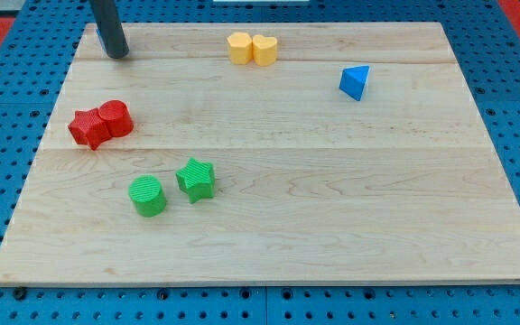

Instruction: Separate the yellow blocks

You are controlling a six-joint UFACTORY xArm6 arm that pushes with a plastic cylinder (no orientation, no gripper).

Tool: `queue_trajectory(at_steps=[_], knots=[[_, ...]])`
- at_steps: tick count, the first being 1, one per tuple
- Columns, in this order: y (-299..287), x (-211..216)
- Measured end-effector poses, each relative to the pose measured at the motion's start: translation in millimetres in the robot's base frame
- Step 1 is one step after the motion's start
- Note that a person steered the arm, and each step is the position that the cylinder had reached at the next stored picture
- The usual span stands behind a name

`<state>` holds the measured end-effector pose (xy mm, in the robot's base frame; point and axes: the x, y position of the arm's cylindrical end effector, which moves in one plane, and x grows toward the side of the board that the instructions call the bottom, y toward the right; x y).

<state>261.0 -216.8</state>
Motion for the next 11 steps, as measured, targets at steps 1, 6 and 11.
queue_trajectory(at_steps=[1, 6, 11], knots=[[29, -15], [235, 33], [247, 68]])
